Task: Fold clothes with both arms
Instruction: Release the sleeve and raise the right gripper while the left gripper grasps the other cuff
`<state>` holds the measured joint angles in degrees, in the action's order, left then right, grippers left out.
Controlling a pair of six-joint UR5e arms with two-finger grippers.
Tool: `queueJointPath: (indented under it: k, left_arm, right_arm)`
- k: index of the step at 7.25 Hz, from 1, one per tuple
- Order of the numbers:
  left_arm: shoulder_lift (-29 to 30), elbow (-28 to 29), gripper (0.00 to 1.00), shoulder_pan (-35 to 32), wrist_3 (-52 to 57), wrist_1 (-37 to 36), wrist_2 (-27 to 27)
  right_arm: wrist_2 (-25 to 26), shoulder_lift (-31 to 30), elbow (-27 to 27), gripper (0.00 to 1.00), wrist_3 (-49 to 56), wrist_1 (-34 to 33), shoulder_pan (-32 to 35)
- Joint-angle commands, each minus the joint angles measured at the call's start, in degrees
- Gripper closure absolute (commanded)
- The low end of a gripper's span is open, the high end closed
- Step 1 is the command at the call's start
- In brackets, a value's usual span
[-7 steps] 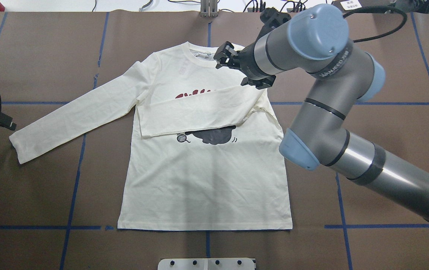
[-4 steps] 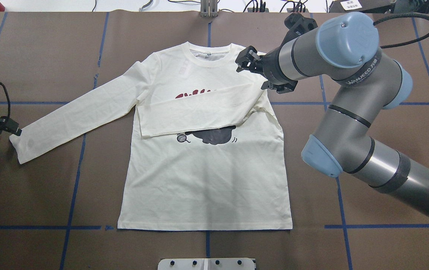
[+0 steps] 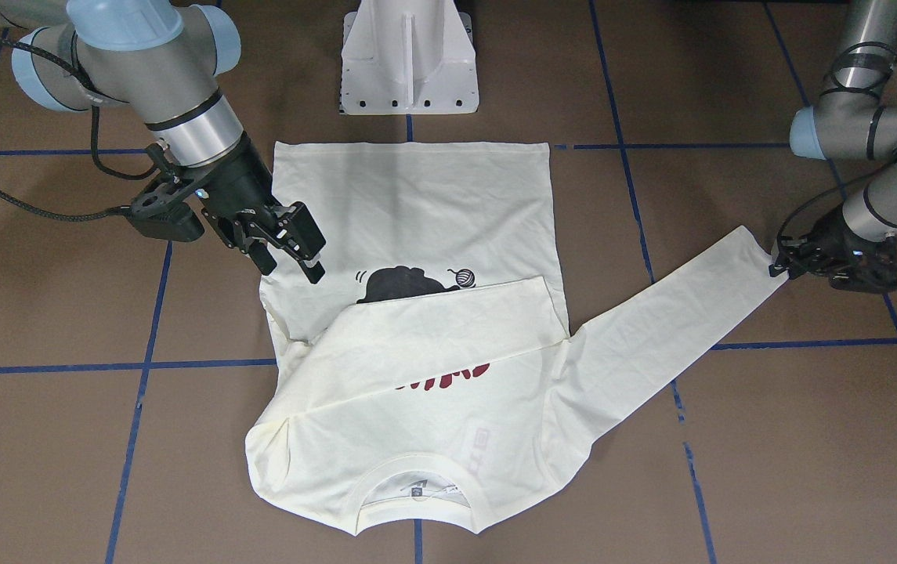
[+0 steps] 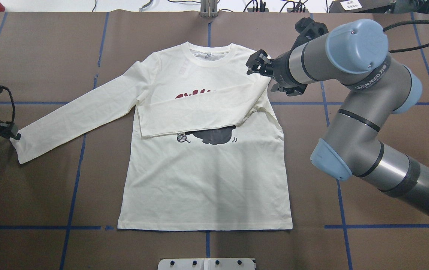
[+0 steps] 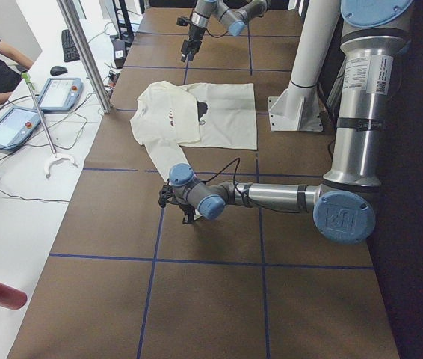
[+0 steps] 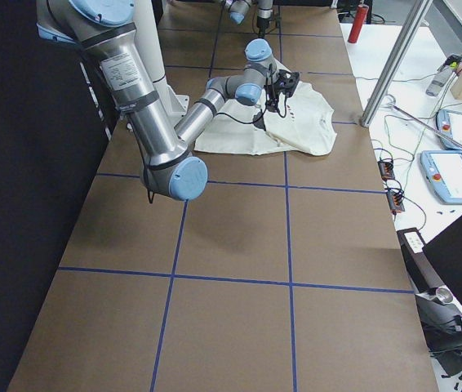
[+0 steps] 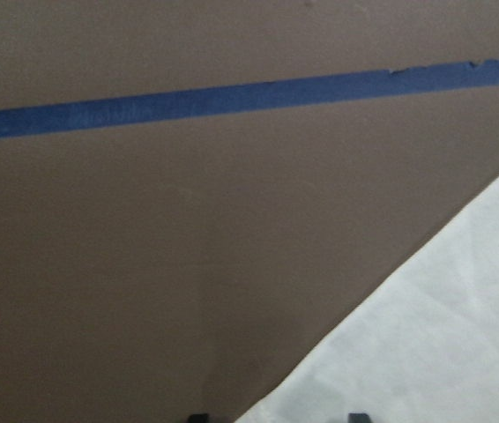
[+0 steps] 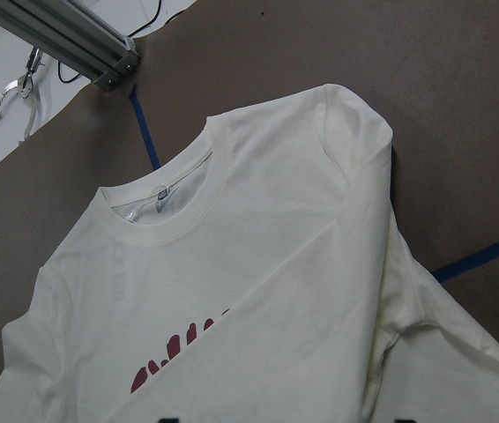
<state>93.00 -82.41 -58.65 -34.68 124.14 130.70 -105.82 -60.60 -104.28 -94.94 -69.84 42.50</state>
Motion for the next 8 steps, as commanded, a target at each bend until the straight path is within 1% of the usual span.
queueJointPath:
  k: [1, 2, 3, 4, 5, 6, 7, 8]
  left_arm:
    - [0.25, -0.64, 1.00, 0.03, -0.03, -0.04, 0.34]
    - [0.25, -4.57, 1.00, -0.06, -0.03, -0.82, 1.39]
    - [0.42, -7.39, 1.00, -0.06, -0.47, -1.00, 7.67]
    - [2.17, -10.20, 1.00, -0.23, -1.87, -0.92, 12.86]
    - [4.97, -13.28, 1.00, -0.15, -8.84, -0.91, 13.44]
    - [12.56, -14.00, 1.00, 0.20, -21.44, -0.83, 13.36]
    - [20.38, -13.75, 1.00, 5.51, -32.70, -1.00, 12.75]
    - [28.21, -12.01, 1.00, 10.35, -41.86, -1.00, 8.65]
  right_arm:
    - [0.01, -1.09, -0.48, 0.15, 0.01, -0.04, 0.30]
    - [0.09, -2.84, -1.27, 0.17, 0.10, -0.04, 0.74]
    - [0.09, -4.86, -1.54, 0.18, 0.19, -0.04, 1.79]
    - [0.18, -7.32, -1.71, 0.18, 1.06, -0.04, 3.19]
    - [0.27, -11.52, -2.85, 0.04, 3.85, 0.23, 3.99]
    - [-0.17, -16.26, -4.16, 0.00, 9.02, 0.84, 5.56]
    - [-0.43, -19.87, -5.04, 0.00, 16.90, 0.84, 6.97]
    - [-0.87, -21.65, -4.97, 0.00, 22.89, 0.76, 8.90]
